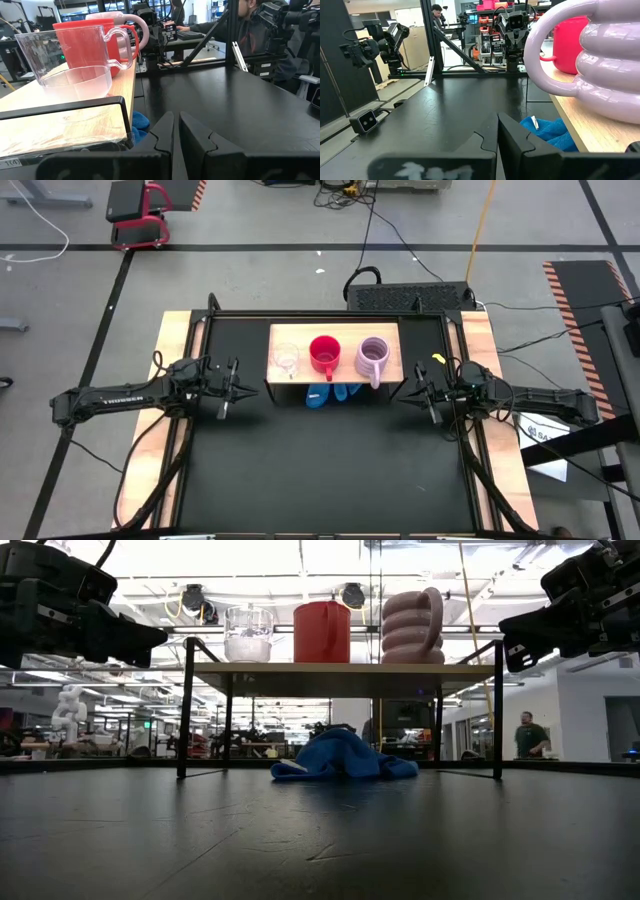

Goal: Stack small to large cups/mugs on shelf
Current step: Return to Home Position

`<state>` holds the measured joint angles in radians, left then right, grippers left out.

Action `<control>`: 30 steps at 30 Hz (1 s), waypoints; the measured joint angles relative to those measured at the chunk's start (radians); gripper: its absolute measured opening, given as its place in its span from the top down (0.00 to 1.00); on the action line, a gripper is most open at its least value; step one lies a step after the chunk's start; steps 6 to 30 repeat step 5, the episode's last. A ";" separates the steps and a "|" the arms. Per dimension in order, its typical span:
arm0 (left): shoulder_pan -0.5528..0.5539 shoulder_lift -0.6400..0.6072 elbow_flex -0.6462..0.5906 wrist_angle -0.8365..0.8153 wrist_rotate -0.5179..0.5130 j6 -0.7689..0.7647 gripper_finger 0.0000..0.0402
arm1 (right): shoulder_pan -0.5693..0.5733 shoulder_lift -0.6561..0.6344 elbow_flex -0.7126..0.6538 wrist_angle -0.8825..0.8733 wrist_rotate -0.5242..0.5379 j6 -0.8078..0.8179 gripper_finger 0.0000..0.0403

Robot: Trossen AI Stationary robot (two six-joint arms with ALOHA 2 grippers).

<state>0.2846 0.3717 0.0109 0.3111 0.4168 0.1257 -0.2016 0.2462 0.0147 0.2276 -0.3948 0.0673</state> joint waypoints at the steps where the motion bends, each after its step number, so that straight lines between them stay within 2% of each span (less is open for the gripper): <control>1: 0.000 0.000 0.000 0.000 0.000 0.000 0.92 | 0.000 0.000 0.000 0.000 0.000 0.000 1.00; 30: 0.000 0.000 0.000 0.000 0.000 0.000 0.92 | 0.000 0.000 0.000 0.000 0.000 0.000 1.00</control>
